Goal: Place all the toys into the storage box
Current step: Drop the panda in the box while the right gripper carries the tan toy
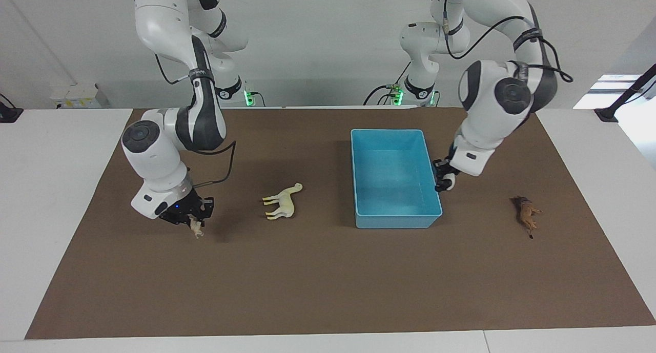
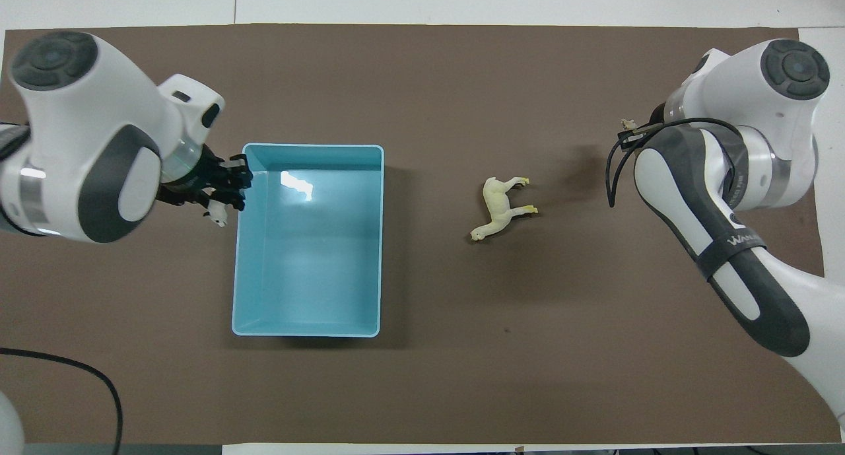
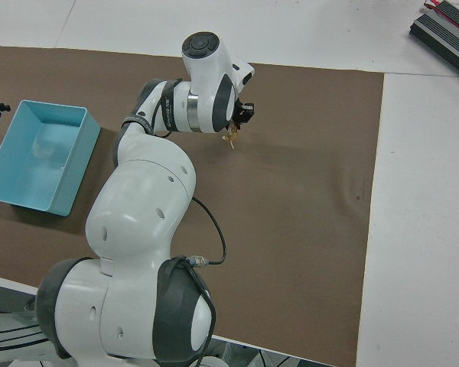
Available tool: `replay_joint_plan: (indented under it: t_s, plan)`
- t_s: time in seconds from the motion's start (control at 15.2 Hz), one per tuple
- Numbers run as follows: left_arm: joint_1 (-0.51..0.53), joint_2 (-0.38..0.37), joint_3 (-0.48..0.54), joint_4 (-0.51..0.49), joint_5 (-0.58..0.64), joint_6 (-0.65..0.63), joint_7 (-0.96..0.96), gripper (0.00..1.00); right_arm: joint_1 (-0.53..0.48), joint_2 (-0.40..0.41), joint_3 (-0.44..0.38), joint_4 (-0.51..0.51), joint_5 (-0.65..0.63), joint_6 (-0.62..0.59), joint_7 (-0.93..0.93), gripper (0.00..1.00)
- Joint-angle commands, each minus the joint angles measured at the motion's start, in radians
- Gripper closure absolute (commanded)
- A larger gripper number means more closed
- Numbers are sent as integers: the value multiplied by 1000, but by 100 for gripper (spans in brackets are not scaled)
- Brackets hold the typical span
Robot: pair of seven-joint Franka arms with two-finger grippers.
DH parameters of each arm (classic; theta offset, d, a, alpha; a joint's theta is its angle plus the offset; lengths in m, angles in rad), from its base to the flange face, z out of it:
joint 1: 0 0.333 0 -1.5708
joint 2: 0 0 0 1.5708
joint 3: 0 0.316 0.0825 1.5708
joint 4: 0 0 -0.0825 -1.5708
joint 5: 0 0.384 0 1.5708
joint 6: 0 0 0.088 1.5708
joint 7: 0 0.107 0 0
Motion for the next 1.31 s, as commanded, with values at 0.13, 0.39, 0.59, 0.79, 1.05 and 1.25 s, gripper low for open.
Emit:
replay_joint_plan:
  t_s: [0.13, 0.39, 0.59, 0.79, 1.05, 1.25]
  plan:
    - [-81, -82, 14, -152, -4, 52, -83, 17, 21, -132, 4, 61, 10, -220, 19, 100]
    - [-35, -106, 22, -126, 7, 32, -57, 0, 151, -165, 4, 140, -2, -366, 241, 100]
    - [67, -114, 22, -123, 46, 53, 85, 0, 285, -155, 4, 213, 8, -423, 440, 100]
    - [198, -108, 22, -135, 53, 145, 302, 0, 463, -154, 6, 213, 14, -357, 672, 100]
    - [317, -72, 22, -151, 98, 283, 457, 0, 664, -96, 7, 208, 59, -228, 869, 100]
    - [377, -15, 22, -152, 125, 418, 525, 0, 745, -39, 7, 158, 57, -107, 901, 100]
